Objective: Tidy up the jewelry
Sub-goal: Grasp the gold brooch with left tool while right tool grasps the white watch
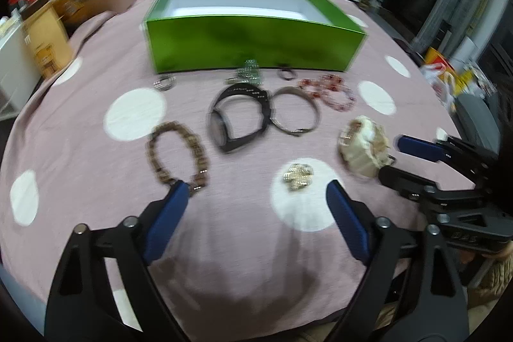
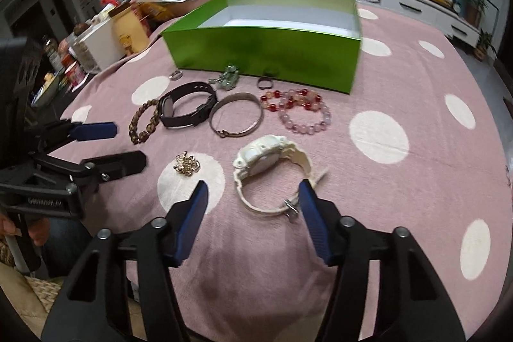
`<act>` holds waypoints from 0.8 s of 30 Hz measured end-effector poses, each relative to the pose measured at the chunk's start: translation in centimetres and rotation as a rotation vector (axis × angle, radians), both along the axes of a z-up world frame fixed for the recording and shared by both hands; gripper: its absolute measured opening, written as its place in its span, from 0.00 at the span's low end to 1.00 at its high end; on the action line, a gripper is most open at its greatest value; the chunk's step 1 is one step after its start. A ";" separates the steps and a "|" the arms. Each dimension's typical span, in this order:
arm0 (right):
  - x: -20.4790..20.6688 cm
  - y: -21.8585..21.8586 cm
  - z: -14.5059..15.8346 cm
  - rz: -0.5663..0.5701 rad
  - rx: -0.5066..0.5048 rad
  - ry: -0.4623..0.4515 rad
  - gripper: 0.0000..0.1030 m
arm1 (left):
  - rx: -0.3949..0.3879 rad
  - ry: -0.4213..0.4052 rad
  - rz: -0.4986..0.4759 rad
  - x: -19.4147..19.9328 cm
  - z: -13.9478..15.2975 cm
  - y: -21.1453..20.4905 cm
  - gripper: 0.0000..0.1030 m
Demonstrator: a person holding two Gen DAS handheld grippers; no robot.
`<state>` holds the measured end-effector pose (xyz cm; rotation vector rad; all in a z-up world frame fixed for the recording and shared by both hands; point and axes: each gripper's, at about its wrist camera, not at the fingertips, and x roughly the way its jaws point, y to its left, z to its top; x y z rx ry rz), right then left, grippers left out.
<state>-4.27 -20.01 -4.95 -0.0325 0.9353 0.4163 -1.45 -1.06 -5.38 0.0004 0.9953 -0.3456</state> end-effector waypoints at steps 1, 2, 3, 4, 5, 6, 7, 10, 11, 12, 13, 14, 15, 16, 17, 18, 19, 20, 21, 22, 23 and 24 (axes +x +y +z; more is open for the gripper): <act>0.1 0.3 -0.2 0.015 -0.006 -0.008 0.53 | 0.001 -0.005 -0.021 0.0 -0.1 -0.5 0.79; 0.2 0.5 -0.4 0.025 -0.013 -0.011 0.52 | 0.002 -0.007 -0.033 0.0 -0.3 -0.8 0.77; 0.4 0.7 -0.6 0.032 -0.022 -0.013 0.50 | 0.006 -0.010 -0.051 0.2 -0.5 -1.4 0.75; 0.7 0.9 -0.9 0.042 -0.031 -0.018 0.48 | 0.008 -0.011 -0.061 0.3 -0.7 -1.6 0.72; 0.9 1.1 -1.2 0.052 -0.037 -0.019 0.46 | 0.007 -0.010 -0.073 0.4 -1.0 -1.9 0.69; 1.2 1.2 -1.5 0.062 -0.044 -0.016 0.41 | 0.005 -0.004 -0.082 0.5 -1.3 -2.1 0.67; 1.4 1.3 -1.8 0.068 -0.051 -0.013 0.38 | 0.005 0.004 -0.091 0.8 -1.6 -2.4 0.62; 1.8 1.4 -2.5 0.082 -0.062 -0.009 0.28 | 0.001 0.020 -0.113 1.3 -2.3 -2.8 0.53; 1.8 1.3 -2.6 0.086 -0.055 -0.007 0.26 | 0.001 0.023 -0.122 1.4 -2.5 -3.0 0.49; 1.8 1.2 -2.7 0.089 -0.051 -0.010 0.23 | -0.002 0.023 -0.131 1.5 -2.7 -3.1 0.47; 1.7 1.1 -2.7 0.089 -0.052 -0.015 0.21 | -0.003 0.019 -0.142 1.6 -2.8 -3.4 0.45; 1.7 1.0 -2.7 0.088 -0.045 -0.014 0.21 | -0.001 0.016 -0.148 1.6 -2.9 -3.6 0.44; 1.7 0.9 -2.7 0.087 -0.037 -0.011 0.20 | 0.002 0.016 -0.152 1.7 -3.0 -3.8 0.43; 1.7 0.8 -2.7 0.084 -0.032 -0.010 0.20 | 0.007 0.014 -0.151 1.9 -3.2 -3.9 0.42; 1.7 0.7 -2.6 0.081 -0.026 -0.009 0.20 | 0.011 0.006 -0.153 1.9 -3.2 -4.0 0.38; 1.7 0.6 -2.6 0.080 -0.017 -0.007 0.19 | 0.016 0.002 -0.153 2.0 -3.2 -4.1 0.36; 1.7 0.6 -2.5 0.080 -0.012 -0.003 0.18 | 0.019 -0.002 -0.152 2.0 -3.3 -4.2 0.27; 1.7 0.5 -2.4 0.078 -0.007 -0.005 0.18 | 0.018 -0.003 -0.154 2.1 -3.3 -4.2 0.21; 1.6 0.4 -2.3 0.077 -0.005 -0.009 0.17 | 0.017 -0.007 -0.157 2.0 -3.4 -4.2 0.21; 1.6 0.4 -2.2 0.076 -0.001 -0.012 0.16 | 0.021 -0.014 -0.160 1.9 -3.4 -4.2 0.21; 1.6 0.3 -2.1 0.074 0.005 -0.014 0.16 | 0.023 -0.020 -0.161 1.8 -3.4 -4.2 0.21; 1.6 0.3 -2.0 0.072 0.008 -0.017 0.15 | 0.022 -0.022 -0.160 1.8 -3.4 -4.3 0.21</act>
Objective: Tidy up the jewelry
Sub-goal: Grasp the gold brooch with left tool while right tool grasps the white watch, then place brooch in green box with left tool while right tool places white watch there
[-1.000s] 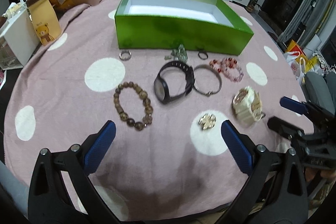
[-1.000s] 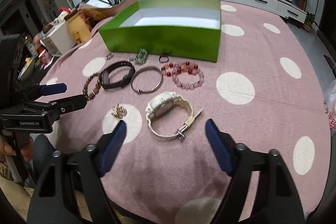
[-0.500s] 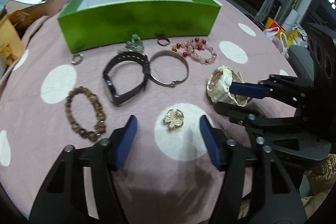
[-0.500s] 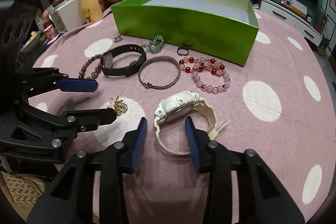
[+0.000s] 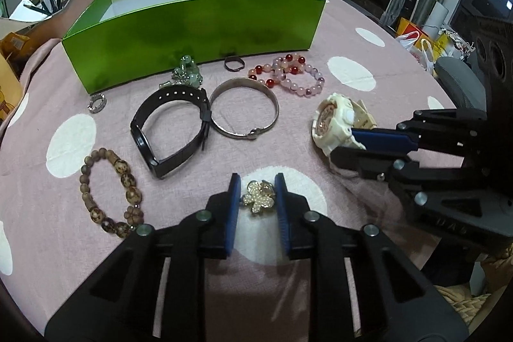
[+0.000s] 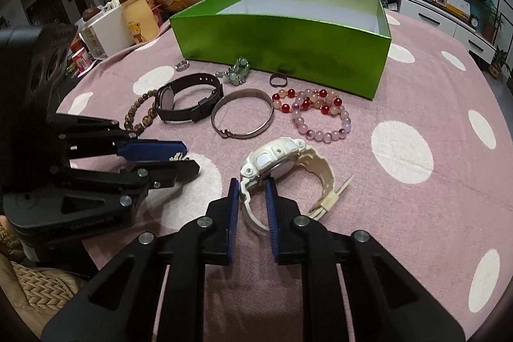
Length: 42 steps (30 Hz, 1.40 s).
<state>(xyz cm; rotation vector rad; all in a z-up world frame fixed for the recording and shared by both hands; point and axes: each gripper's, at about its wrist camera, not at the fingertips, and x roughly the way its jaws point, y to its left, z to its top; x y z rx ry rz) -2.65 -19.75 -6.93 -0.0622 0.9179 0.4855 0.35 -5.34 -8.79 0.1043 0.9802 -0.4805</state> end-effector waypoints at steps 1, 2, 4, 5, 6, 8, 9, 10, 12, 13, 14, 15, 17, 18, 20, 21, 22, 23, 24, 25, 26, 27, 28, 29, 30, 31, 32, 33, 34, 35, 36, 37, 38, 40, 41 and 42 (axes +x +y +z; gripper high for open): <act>0.0 -0.1 0.1 -0.003 0.005 -0.002 0.14 | -0.004 0.004 0.002 0.0 0.0 0.0 0.21; 0.0 -0.2 0.3 -0.005 0.011 -0.003 0.13 | -0.011 0.007 0.005 0.0 0.1 0.1 0.21; 0.0 -0.3 0.7 -0.008 0.026 -0.014 0.07 | -0.027 0.004 0.009 -0.1 0.6 0.3 0.21; 0.1 -0.3 1.0 -0.008 0.033 -0.019 0.06 | -0.037 0.001 0.012 -0.1 1.0 0.5 0.21; 0.1 -0.4 1.4 -0.009 0.039 -0.030 0.04 | -0.048 -0.003 0.015 -0.1 1.4 0.7 0.21; 0.2 -0.5 2.2 -0.015 0.045 -0.054 0.03 | -0.075 -0.011 0.023 0.1 2.3 1.1 0.21; 0.3 -0.7 2.7 -0.018 0.053 -0.068 0.01 | -0.089 -0.016 0.028 0.2 2.8 1.4 0.21; 0.4 -0.8 3.3 -0.020 0.064 -0.082 0.00 | -0.099 -0.021 0.033 0.3 3.3 1.6 0.21; 0.8 -1.0 4.1 -0.027 0.081 -0.106 0.00 | -0.115 -0.034 0.048 0.9 4.2 2.1 0.21; 1.0 -1.2 4.7 -0.030 0.093 -0.122 0.00 | -0.125 -0.038 0.055 1.3 4.6 2.3 0.21; 1.3 -1.3 5.0 -0.031 0.093 -0.130 0.00 | -0.130 -0.041 0.063 1.6 4.9 2.5 0.21; 1.6 -1.3 5.3 -0.032 0.083 -0.135 0.00 | -0.133 -0.046 0.070 1.9 5.2 2.7 0.21; 2.1 -1.4 5.3 -0.008 0.086 -0.088 0.00 | -0.137 -0.062 0.097 2.6 6.0 3.3 0.21; 2.0 -1.7 5.2 0.001 0.101 -0.068 0.01 | -0.143 -0.067 0.104 2.7 6.3 3.6 0.21; 1.6 -2.1 4.8 0.019 0.114 -0.017 0.20 | -0.154 -0.079 0.118 3.0 6.9 4.2 0.21; 1.4 -2.3 4.5 0.011 0.117 -0.001 0.43 | -0.157 -0.082 0.121 3.1 7.1 4.5 0.21; 1.1 -2.6 4.1 -0.005 0.121 0.012 0.53 | -0.160 -0.083 0.124 3.1 7.2 4.7 0.21; 0.9 -2.7 3.6 -0.014 0.128 0.030 0.53 | -0.162 -0.082 0.129 3.2 7.2 4.9 0.21; 0.8 -2.5 3.0 -0.014 0.121 0.047 0.53 | -0.163 -0.080 0.131 3.3 7.3 5.0 0.21; 0.8 -2.1 2.4 -0.017 0.097 0.060 0.52 | -0.165 -0.078 0.135 3.4 7.2 5.1 0.21; 0.9 -1.7 1.8 -0.016 0.087 0.076 0.49 | -0.167 -0.076 0.138 3.4 7.2 5.2 0.21; 1.0 -1.3 1.2 -0.005 0.087 0.095 0.40 | -0.168 -0.074 0.139 3.4 7.1 5.2 0.21; 1.0 -0.8 0.8 0.008 0.073 0.099 0.34 | -0.168 -0.074 0.140 3.4 7.1 5.2 0.21; 1.0 -0.2 0.5 0.013 0.043 0.088 0.32 | -0.167 -0.072 0.141 3.3 7.0 5.2 0.21; 1.2 0.3 0.1 0.017 0.008 0.079 0.26 | -0.165 -0.070 0.141 3.3 6.9 5.1 0.21; 1.4 0.7 -0.3 0.018 -0.018 0.082 0.20 | -0.162 -0.068 0.143 3.3 6.8 5.1 0.21; 1.6 0.9 -0.7 0.017 -0.034 0.084 0.16 | -0.160 -0.066 0.145 3.4 6.8 5.2 0.21; 1.8 1.0 -0.9 0.021 -0.044 0.086 0.14 | -0.162 -0.065 0.146 3.4 6.7 5.2 0.21; 1.8 1.1 -1.0 0.021 -0.054 0.074 0.12 | -0.163 -0.065 0.149 3.5 6.7 5.3 0.21; 1.8 0.9 -0.6 0.020 -0.035 0.067 0.09 | -0.163 -0.066 0.152 3.5 6.7 5.4 0.21; 1.9 0.6 -0.2 0.016 -0.014 0.060 0.08 | -0.164 -0.066 0.152 3.5 6.8 5.5 0.21; 2.0 0.3 0.1 0.010 0.001 0.052 0.08 | -0.165 -0.067 0.155 3.7 6.8 5.6 0.21; 2.1 -0.1 0.8 0.000 0.019 0.035 0.08 | -0.167 -0.065 0.158 3.9 6.9 5.7 0.21; 2.5 -0.6 2.0 -0.005 0.035 0.009 0.08 | -0.174 -0.066 0.164 4.5 7.2 6.0 0.21; 2.8 -0.7 2.9 -0.005 0.038 -0.016 0.08 | -0.175 -0.072 0.167 4.8 7.4 6.1 0.21; 3.0 -0.8 3.6 -0.002 0.037 -0.038 0.08 | -0.176 -0.081 0.169 5.1 7.8 6.2 0.21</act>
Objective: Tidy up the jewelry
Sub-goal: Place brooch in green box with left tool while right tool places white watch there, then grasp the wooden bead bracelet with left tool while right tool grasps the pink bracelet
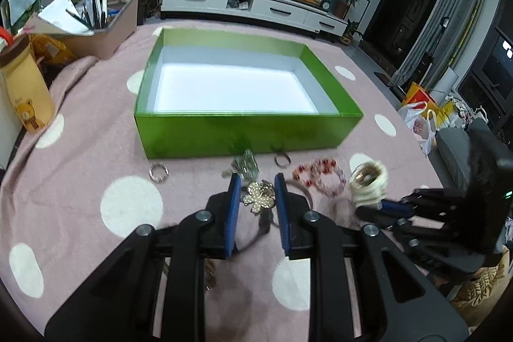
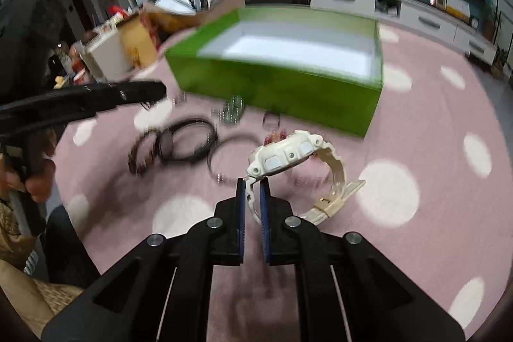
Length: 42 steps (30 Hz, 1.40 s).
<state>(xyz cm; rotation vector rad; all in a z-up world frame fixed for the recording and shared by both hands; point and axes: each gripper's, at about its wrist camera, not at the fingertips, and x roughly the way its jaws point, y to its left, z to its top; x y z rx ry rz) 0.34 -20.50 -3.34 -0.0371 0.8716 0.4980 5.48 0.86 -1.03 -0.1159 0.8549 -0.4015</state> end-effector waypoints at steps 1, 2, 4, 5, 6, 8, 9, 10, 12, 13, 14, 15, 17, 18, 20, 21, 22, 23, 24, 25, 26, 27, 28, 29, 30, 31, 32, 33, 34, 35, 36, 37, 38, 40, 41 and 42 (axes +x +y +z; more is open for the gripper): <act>0.3 0.0 0.9 0.003 -0.001 -0.030 0.08 | -0.001 -0.006 0.003 0.3 0.3 0.1 0.21; 0.7 0.0 1.5 0.003 -0.003 -0.048 0.08 | -0.004 -0.013 0.008 0.9 0.6 0.2 0.21; 1.8 0.1 2.6 -0.002 -0.004 -0.089 0.08 | -0.009 -0.023 0.017 2.0 1.3 0.3 0.21; 2.6 0.3 3.2 -0.005 -0.005 -0.115 0.08 | -0.009 -0.028 0.024 2.8 1.6 0.3 0.21; 3.2 0.3 3.7 -0.005 -0.004 -0.132 0.08 | -0.013 -0.029 0.026 3.4 1.9 0.4 0.21; 4.8 0.8 4.5 -0.004 -0.002 -0.157 0.08 | -0.032 -0.018 0.031 5.4 2.3 0.5 0.21; 5.6 1.0 4.7 -0.003 0.001 -0.162 0.08 | -0.041 -0.009 0.034 6.3 2.4 0.6 0.21; 6.8 1.2 4.8 -0.001 0.009 -0.164 0.08 | -0.052 0.003 0.038 7.5 2.4 0.6 0.21; 8.5 1.2 4.8 -0.006 0.013 -0.156 0.08 | -0.062 0.024 0.047 9.7 2.3 0.6 0.21; 9.4 1.5 4.6 -0.009 0.011 -0.148 0.08 | -0.062 0.032 0.053 10.4 2.2 0.6 0.21; 10.5 1.6 4.3 -0.015 0.011 -0.136 0.08 | -0.061 0.046 0.060 11.5 1.9 0.6 0.21; 11.6 1.7 3.9 -0.018 0.009 -0.118 0.08 | -0.061 0.057 0.061 12.1 1.6 0.5 0.21; 13.2 2.1 3.1 -0.028 0.006 -0.094 0.08 | -0.044 0.084 0.076 13.7 0.7 0.3 0.21; 13.9 2.3 2.7 -0.030 -0.001 -0.084 0.09 | -0.039 0.094 0.077 14.0 0.3 0.1 0.21; 15.0 2.7 1.9 -0.043 -0.013 -0.069 0.13 | -0.012 0.117 0.094 15.1 -0.7 -0.2 0.23; 15.5 2.6 1.4 -0.054 -0.019 -0.062 0.17 | -0.006 0.125 0.097 15.4 -1.1 -0.2 0.25; 15.5 2.7 1.3 -0.060 -0.023 -0.062 0.21 | -0.001 0.134 0.101 15.8 -1.5 -0.2 0.34; 15.7 2.4 1.1 -0.076 -0.021 -0.063 0.24 | 0.007 0.140 0.110 15.9 -1.8 -0.3 0.45; 15.8 2.1 1.1 -0.086 -0.014 -0.059 0.28 | 0.009 0.141 0.113 15.9 -1.9 -0.2 0.50; 15.6 1.7 1.2 -0.092 0.000 -0.062 0.29 | 0.006 0.140 0.115 15.9 -2.0 -0.1 0.56; 15.5 1.4 1.5 -0.097 0.013 -0.066 0.30 | 0.004 0.135 0.116 15.7 -1.9 0.0 0.61; 15.1 1.0 1.7 -0.106 0.026 -0.070 0.34 | 0.006 0.129 0.120 15.5 -1.8 0.1 0.65; 14.7 0.4 1.9 -0.117 0.039 -0.075 0.37 | 0.004 0.125 0.124 15.3 -1.7 0.3 0.70; 14.4 0.1 2.1 -0.123 0.049 -0.077 0.38 | -0.005 0.118 0.128 15.0 -1.3 0.6 0.71; 14.0 -0.3 2.3 -0.128 0.061 -0.078 0.38 | -0.007 0.114 0.130 14.9 -1.1 0.7 0.71; 13.2 -0.8 2.5 -0.136 0.071 -0.081 0.38 | -0.005 0.106 0.136 14.5 -0.7 1.0 0.73; 12.7 -1.1 2.6 -0.141 0.076 -0.081 0.39 | -0.005 0.095 0.142 14.0 -0.4 1.3 0.76; 12.1 -1.5 2.7 -0.145 0.083 -0.081 0.39 | -0.005 0.090 0.146 13.6 -0.1 1.6 0.76; 11.4 -1.9 2.8 -0.147 0.092 -0.080 0.39 | -0.004 0.082 0.157 12.9 0.3 2.0 0.77; 10.7 -2.2 2.8 -0.152 0.098 -0.077 0.40 | -0.006 0.079 0.162 12.4 0.5 2.3 0.78; 10.3 -2.3 2.8 -0.156 0.101 -0.073 0.40 | -0.007 0.079 0.169 11.8 0.7 2.8 0.78; 9.7 -2.5 2.8 -0.158 0.105 -0.070 0.40 | -0.007 0.078 0.175 11.3 0.8 3.1 0.78; 9.0 -2.8 2.8 -0.161 0.108 -0.065 0.40 | -0.003 0.079 0.184 10.7 0.9 3.5 0.78; 7.7 -3.2 2.7 -0.165 0.112 -0.057 0.40 | 0.005 0.084 0.204 9.7 0.9 4.1 0.78; 7.1 -3.3 2.7 -0.167 0.113 -0.053 0.40 | 0.004 0.088 0.211 9.2 0.9 4.6 0.78; 6.7 -3.3 2.8 -0.169 0.113 -0.050 0.40 | 0.004 0.092 0.219 8.7 0.9 5.0 0.78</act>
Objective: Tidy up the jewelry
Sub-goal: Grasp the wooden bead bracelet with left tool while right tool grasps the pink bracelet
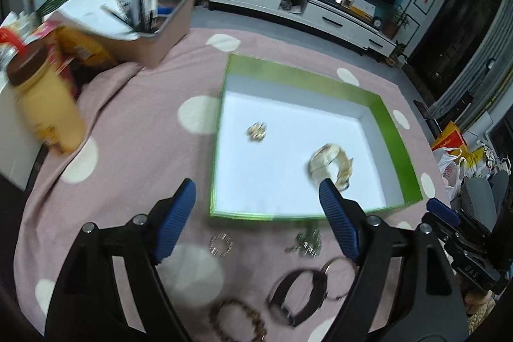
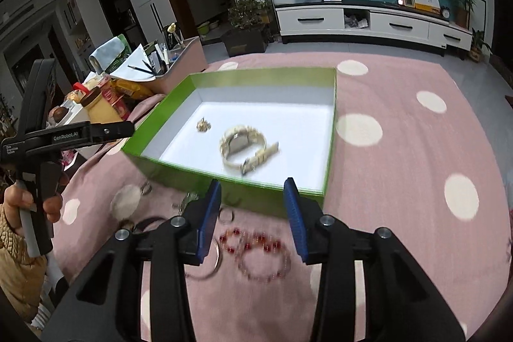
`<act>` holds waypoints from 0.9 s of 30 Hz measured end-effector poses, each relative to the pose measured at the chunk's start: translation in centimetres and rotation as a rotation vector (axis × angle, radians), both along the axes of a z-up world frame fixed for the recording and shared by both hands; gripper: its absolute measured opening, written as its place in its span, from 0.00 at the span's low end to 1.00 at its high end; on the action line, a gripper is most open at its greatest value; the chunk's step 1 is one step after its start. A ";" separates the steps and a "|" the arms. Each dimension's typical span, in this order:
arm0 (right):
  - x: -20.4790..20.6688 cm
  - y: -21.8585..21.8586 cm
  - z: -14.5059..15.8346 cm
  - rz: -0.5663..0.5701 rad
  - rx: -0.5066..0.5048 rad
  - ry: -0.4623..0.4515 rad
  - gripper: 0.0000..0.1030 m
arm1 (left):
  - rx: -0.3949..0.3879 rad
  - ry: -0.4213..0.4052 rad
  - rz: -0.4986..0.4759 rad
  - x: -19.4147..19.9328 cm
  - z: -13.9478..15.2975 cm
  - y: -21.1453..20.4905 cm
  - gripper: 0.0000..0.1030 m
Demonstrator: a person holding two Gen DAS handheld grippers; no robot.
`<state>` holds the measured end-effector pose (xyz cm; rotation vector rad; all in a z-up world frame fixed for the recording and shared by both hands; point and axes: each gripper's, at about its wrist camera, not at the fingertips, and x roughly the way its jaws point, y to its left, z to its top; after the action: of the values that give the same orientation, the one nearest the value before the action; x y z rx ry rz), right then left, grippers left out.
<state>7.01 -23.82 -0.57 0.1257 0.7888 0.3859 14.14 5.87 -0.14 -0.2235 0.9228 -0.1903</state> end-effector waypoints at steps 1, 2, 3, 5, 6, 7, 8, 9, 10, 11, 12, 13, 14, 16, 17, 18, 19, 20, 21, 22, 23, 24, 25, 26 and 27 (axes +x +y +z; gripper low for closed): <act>-0.6 -0.2 0.0 -0.003 0.003 0.003 0.40 | 0.000 0.004 0.012 -0.6 0.0 0.5 0.78; -1.0 -0.2 0.0 -0.005 0.006 0.006 0.40 | 0.003 0.010 0.022 -1.3 -0.1 1.0 0.78; -1.4 -0.2 0.0 -0.005 0.009 0.010 0.40 | 0.006 0.011 0.029 -1.7 -0.1 1.3 0.78; -2.3 -0.2 0.0 -0.006 0.012 0.017 0.40 | 0.009 0.010 0.046 -3.0 0.0 2.0 0.78; -2.6 -0.2 -0.1 -0.004 0.013 0.021 0.40 | 0.010 0.010 0.050 -3.5 -0.1 2.3 0.78; -3.0 0.0 -0.1 -0.003 0.014 0.025 0.41 | 0.012 0.010 0.057 -4.2 -0.1 2.6 0.78; -3.3 0.0 -0.2 -0.001 0.014 0.028 0.41 | 0.014 0.009 0.061 -4.8 -0.2 2.8 0.78; -3.6 0.1 -0.2 0.003 0.015 0.032 0.41 | 0.018 0.009 0.063 -5.2 -0.3 3.0 0.78; -3.9 0.2 -0.3 0.006 0.016 0.036 0.41 | 0.027 0.009 0.065 -5.9 -0.4 3.1 0.78; -4.2 0.3 -0.3 0.008 0.017 0.038 0.41 | 0.035 0.010 0.063 -6.4 -0.6 3.2 0.78; -4.4 0.4 -0.4 0.010 0.019 0.041 0.41 | 0.043 0.012 0.062 -7.0 -0.8 3.2 0.78; -4.8 0.6 -0.4 0.013 0.019 0.044 0.41 | 0.049 0.014 0.060 -7.5 -0.9 3.2 0.78; -4.9 0.8 -0.4 0.015 0.019 0.045 0.41 | 0.053 0.016 0.057 -7.9 -1.1 3.2 0.78; -5.4 1.0 -0.5 0.019 0.020 0.051 0.41 | 0.060 0.022 0.053 -8.7 -1.6 3.2 0.78; -5.5 1.1 -0.5 0.020 0.019 0.053 0.41 | 0.066 0.025 0.052 -9.2 -1.9 3.1 0.78; -5.6 1.1 -0.6 0.019 0.019 0.056 0.41 | 0.074 0.028 0.049 -9.6 -2.2 3.0 0.78; -5.8 1.1 -0.7 0.018 0.019 0.058 0.41 | 0.083 0.030 0.045 -9.9 -2.4 2.9 0.78; -6.1 1.1 -0.9 0.016 0.015 0.062 0.41 | 0.092 0.032 0.042 -10.1 -2.7 2.8 0.78; -6.2 1.2 -1.0 0.014 0.007 0.065 0.41 | 0.098 0.033 0.039 -10.4 -2.9 2.7 0.78; -6.4 1.3 -1.3 0.012 -0.005 0.069 0.41 | 0.106 0.039 0.035 -10.8 -3.4 2.6 0.78; -6.6 1.3 -1.6 0.012 -0.012 0.073 0.41 | 0.108 0.044 0.031 -11.0 -3.6 2.4 0.78; -6.8 1.3 -1.9 0.012 -0.020 0.081 0.41 | 0.110 0.049 0.026 -11.3 -4.0 2.2 0.78; -6.9 1.3 -2.4 0.011 -0.029 0.091 0.41 | 0.114 0.053 0.023 -11.5 -4.4 2.1 0.78; -7.0 1.5 -2.8 0.011 -0.037 0.098 0.41 | 0.119 0.057 0.021 -11.7 -4.7 1.9 0.78; -7.1 1.6 -3.2 0.010 -0.051 0.102 0.41 | 0.123 0.062 0.017 -11.7 -5.1 1.7 0.78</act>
<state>-0.08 -22.21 -3.81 0.0946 0.8998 0.3711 2.40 7.59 -5.27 -0.1241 0.9904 -0.1109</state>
